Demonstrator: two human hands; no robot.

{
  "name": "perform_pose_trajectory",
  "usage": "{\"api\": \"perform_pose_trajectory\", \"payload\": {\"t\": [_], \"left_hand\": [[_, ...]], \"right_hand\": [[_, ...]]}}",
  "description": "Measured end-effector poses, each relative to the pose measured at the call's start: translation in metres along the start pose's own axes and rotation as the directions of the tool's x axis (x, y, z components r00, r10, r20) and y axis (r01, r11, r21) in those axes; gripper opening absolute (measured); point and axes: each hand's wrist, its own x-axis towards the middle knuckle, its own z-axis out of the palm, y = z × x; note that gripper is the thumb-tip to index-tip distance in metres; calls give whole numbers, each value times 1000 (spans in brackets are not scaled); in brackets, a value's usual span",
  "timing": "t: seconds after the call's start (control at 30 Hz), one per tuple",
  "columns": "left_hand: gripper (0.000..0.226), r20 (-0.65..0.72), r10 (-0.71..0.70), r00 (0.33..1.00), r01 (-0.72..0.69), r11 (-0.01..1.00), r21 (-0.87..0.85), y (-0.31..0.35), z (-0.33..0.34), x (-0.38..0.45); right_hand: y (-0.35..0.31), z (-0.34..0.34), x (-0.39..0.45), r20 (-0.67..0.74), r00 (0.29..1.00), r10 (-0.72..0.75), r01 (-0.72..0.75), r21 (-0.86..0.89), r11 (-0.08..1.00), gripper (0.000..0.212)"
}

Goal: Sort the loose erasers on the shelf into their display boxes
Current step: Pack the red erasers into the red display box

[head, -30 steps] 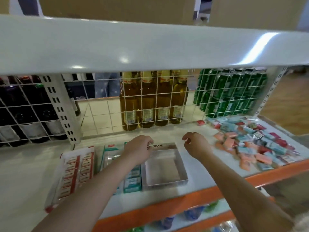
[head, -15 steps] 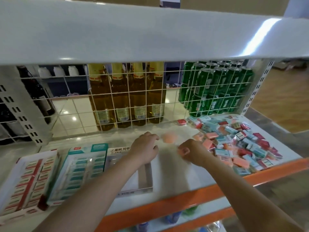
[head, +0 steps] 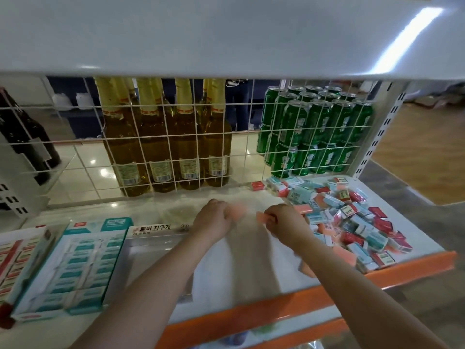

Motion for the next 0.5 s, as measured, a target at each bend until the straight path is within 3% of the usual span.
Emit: {"api": "perform_pose_trajectory", "payload": {"t": [0.23, 0.37, 0.5], "left_hand": [[41, -88, -208, 974, 204, 978, -49, 13, 16, 22], [44, -107, -263, 959, 261, 965, -30, 23, 21, 25], [33, -137, -305, 942, 294, 951, -98, 25, 23, 27]], "right_hand": [[25, -17, 2, -122, 987, 102, -63, 291, 955, 27], [36, -18, 2, -115, 987, 108, -63, 337, 939, 30], [41, -19, 1, -119, 987, 107, -56, 371, 927, 30]]}}
